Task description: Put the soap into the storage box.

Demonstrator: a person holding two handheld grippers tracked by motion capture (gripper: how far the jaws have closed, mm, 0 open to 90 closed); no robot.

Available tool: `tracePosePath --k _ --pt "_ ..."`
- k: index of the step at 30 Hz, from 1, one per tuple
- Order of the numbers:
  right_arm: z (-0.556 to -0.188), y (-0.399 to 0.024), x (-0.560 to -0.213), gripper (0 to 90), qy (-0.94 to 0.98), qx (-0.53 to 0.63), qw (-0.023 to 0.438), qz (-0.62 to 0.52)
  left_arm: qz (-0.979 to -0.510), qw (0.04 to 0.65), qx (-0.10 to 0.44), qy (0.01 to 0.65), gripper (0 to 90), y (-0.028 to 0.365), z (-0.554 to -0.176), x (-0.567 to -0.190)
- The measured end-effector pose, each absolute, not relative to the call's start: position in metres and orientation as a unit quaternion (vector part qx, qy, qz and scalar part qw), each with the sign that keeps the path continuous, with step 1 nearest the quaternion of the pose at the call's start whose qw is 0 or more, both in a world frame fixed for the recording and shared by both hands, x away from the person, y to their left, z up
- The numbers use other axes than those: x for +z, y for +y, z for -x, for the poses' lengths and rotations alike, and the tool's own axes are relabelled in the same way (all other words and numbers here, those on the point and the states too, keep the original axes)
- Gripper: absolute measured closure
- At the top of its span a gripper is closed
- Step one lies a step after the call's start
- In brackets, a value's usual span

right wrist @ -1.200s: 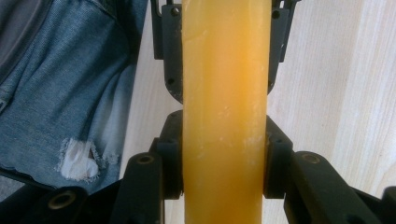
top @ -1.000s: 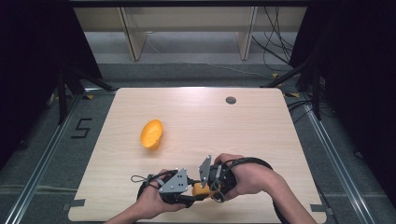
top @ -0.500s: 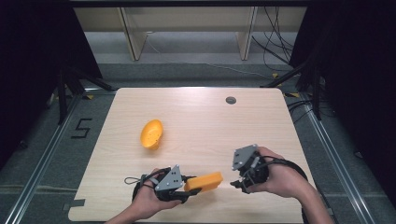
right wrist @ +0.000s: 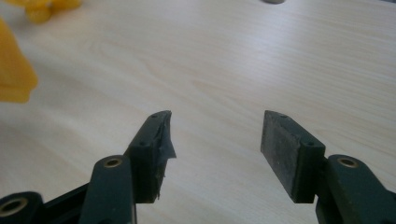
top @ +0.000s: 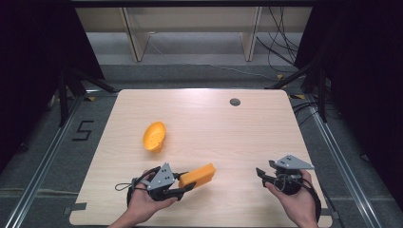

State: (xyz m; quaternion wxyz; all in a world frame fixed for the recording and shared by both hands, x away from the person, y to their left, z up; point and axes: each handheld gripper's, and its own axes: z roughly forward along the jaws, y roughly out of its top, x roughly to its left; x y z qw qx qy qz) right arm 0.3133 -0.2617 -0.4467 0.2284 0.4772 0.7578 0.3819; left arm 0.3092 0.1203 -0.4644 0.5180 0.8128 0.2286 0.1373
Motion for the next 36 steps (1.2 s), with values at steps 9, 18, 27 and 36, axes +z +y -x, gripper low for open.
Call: tracePosePath --k 9,18,27,36 --pt "-0.316 -0.271 -0.45 43.1 0.744 0.399 0.215 -0.491 -0.781 0.524 0.171 0.294 60.3 0.136 -0.314 -0.462" --pt "-0.316 -0.274 -0.45 43.0 0.744 0.404 0.217 -0.485 -0.73 0.526 0.225 0.374 60.4 0.15 -0.318 -0.459" --pt "-0.316 -0.274 -0.449 43.0 0.747 0.402 0.213 -0.484 -0.66 0.535 0.29 0.441 60.4 0.166 -0.322 -0.443" --pt "-0.315 -0.271 -0.451 43.0 0.743 0.395 0.21 -0.497 -0.614 0.545 0.319 0.473 60.3 0.175 -0.328 -0.445"
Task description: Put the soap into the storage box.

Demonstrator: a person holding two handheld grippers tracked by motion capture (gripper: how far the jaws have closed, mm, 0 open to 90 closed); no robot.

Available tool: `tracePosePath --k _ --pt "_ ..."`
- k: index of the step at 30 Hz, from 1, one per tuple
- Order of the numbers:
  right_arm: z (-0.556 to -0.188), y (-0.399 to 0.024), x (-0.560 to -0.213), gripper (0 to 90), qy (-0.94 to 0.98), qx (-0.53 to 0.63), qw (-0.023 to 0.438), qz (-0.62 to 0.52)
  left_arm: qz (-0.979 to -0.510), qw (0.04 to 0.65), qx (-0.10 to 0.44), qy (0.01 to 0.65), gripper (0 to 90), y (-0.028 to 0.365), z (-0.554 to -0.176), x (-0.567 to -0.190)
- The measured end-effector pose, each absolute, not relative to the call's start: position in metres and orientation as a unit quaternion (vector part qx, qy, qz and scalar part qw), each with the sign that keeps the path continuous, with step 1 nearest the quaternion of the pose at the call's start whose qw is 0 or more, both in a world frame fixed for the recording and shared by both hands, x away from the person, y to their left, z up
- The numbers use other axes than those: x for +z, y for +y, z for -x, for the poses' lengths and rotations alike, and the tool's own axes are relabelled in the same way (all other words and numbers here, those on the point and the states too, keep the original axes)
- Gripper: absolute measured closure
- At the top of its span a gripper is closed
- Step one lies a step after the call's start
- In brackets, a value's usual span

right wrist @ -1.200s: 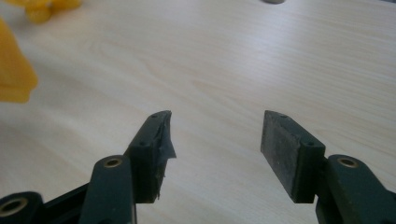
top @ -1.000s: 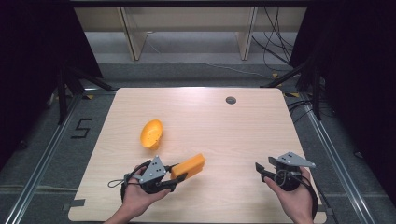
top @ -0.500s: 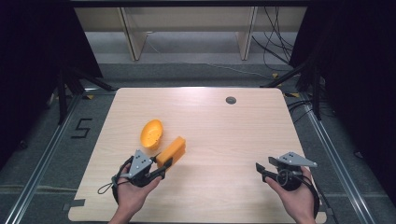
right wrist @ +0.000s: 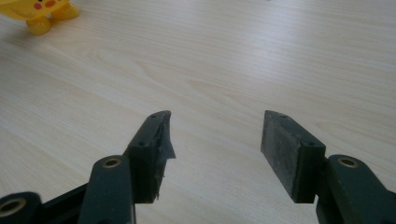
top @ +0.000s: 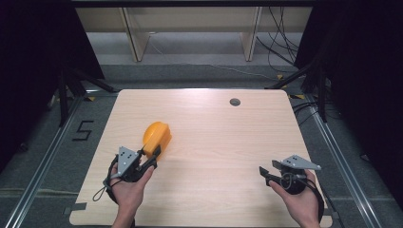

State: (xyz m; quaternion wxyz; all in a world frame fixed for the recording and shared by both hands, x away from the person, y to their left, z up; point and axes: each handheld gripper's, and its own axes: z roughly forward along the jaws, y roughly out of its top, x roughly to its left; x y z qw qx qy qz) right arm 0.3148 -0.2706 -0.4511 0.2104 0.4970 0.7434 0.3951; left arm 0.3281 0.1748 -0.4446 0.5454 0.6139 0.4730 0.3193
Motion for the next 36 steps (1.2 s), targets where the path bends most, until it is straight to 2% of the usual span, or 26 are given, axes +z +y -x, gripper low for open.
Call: tracePosePath --k 9,10,17,36 --pt "-0.314 -0.271 -0.452 43.0 0.746 0.397 0.2 -0.495 -0.594 0.542 0.352 0.479 60.3 0.182 -0.344 -0.439" --pt "-0.317 -0.274 -0.452 42.9 0.752 0.398 0.21 -0.481 -0.583 0.542 0.357 0.489 60.4 0.186 -0.349 -0.438" --pt "-0.316 -0.271 -0.453 42.8 0.746 0.397 0.197 -0.496 -0.552 0.542 0.374 0.512 60.3 0.197 -0.365 -0.445" --pt "-0.318 -0.273 -0.455 42.6 0.755 0.396 0.199 -0.482 -0.555 0.502 0.38 0.543 60.3 0.182 -0.396 -0.476"
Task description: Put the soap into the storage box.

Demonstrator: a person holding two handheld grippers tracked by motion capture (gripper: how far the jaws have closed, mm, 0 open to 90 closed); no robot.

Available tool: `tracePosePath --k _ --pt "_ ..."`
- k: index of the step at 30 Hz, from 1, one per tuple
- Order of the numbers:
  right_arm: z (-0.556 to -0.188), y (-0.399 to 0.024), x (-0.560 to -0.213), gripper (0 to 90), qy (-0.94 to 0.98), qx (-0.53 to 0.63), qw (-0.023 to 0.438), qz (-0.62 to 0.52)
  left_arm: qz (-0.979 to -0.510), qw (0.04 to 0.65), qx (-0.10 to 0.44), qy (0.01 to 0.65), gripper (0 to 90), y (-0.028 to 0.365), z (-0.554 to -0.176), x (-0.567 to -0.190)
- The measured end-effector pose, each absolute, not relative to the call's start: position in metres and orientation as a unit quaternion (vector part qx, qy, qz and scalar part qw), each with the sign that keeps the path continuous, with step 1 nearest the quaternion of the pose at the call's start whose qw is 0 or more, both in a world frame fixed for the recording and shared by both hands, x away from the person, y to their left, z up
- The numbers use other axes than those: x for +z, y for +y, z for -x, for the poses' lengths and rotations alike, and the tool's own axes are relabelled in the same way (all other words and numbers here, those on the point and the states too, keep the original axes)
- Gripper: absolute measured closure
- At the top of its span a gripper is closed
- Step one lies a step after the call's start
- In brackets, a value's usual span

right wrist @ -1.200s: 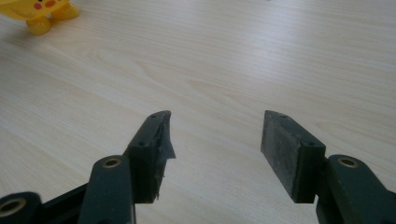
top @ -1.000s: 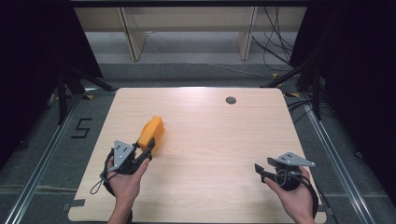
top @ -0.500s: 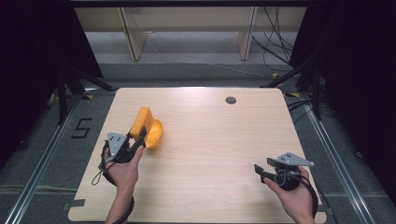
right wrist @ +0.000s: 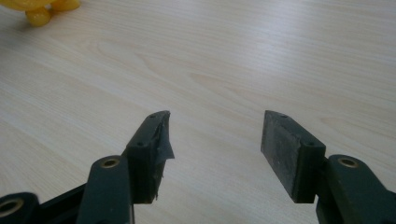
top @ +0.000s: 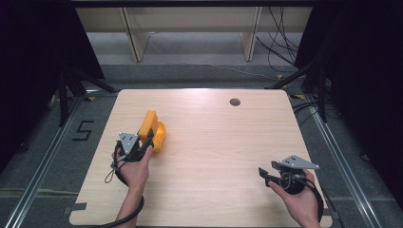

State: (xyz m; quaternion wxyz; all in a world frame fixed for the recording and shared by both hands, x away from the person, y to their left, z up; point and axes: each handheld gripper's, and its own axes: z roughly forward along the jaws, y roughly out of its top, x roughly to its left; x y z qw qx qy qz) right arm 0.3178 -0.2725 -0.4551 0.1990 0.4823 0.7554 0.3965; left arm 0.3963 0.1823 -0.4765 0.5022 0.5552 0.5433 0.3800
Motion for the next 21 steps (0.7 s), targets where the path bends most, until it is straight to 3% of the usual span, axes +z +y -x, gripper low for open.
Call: tracePosePath --k 21 --pt "-0.318 -0.273 -0.456 42.4 0.755 0.396 0.199 -0.483 -0.562 0.488 0.377 0.551 60.2 0.173 -0.407 -0.496"
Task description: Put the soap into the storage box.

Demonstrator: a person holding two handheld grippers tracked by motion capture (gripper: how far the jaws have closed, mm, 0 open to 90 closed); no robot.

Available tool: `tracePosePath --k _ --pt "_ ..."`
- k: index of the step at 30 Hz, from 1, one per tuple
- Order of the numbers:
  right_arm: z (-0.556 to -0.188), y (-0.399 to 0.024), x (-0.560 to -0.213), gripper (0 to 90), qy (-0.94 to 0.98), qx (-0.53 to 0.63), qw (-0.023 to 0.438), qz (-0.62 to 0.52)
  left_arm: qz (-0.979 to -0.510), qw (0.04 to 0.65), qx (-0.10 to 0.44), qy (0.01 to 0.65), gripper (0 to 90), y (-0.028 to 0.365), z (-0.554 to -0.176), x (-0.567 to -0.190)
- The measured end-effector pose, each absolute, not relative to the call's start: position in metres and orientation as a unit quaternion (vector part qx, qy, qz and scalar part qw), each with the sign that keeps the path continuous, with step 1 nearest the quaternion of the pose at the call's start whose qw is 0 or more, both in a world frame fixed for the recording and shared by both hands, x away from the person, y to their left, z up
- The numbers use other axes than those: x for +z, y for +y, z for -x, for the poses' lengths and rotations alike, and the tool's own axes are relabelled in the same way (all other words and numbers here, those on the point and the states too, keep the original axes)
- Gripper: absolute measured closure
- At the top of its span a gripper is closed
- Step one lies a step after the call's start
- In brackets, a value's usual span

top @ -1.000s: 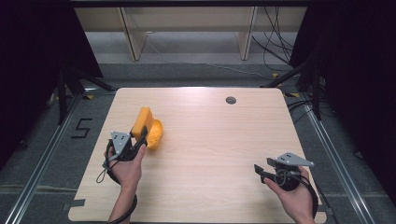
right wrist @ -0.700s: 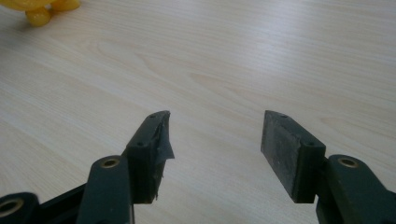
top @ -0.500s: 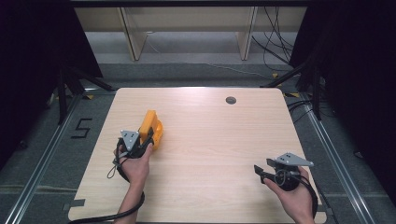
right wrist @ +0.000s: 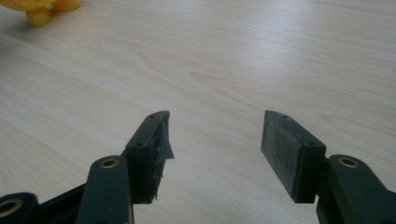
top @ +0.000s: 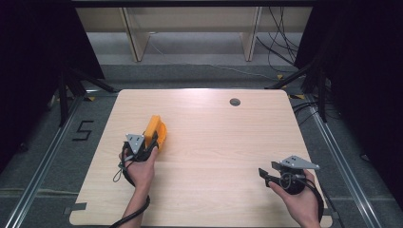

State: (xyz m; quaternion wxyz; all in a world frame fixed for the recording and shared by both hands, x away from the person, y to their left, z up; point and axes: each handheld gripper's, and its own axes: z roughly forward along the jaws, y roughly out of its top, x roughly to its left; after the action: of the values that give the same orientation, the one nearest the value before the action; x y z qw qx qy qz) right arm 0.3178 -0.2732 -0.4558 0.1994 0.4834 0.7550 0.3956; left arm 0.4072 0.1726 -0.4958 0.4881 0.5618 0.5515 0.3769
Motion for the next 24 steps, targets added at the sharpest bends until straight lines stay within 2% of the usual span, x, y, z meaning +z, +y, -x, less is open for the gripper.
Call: tracePosePath --k 8,11,14,15,17,24 --pt "-0.316 -0.27 -0.456 42.2 0.75 0.392 0.185 -0.499 -0.569 0.483 0.379 0.547 59.8 0.172 -0.409 -0.496" --pt "-0.317 -0.272 -0.456 42.1 0.758 0.39 0.195 -0.484 -0.577 0.478 0.378 0.545 58.9 0.174 -0.409 -0.495" --pt "-0.317 -0.273 -0.456 42.0 0.759 0.387 0.204 -0.483 -0.581 0.48 0.373 0.541 50.4 0.176 -0.409 -0.491" --pt "-0.316 -0.27 -0.456 42.0 0.752 0.392 0.182 -0.498 -0.586 0.479 0.369 0.54 47.0 0.177 -0.408 -0.489" --pt "-0.317 -0.272 -0.457 42.0 0.757 0.388 0.192 -0.49 -0.59 0.48 0.37 0.534 42.7 0.177 -0.407 -0.486" --pt "-0.318 -0.271 -0.457 41.7 0.761 0.388 0.184 -0.486 -0.592 0.485 0.365 0.53 36.9 0.182 -0.4 -0.477"
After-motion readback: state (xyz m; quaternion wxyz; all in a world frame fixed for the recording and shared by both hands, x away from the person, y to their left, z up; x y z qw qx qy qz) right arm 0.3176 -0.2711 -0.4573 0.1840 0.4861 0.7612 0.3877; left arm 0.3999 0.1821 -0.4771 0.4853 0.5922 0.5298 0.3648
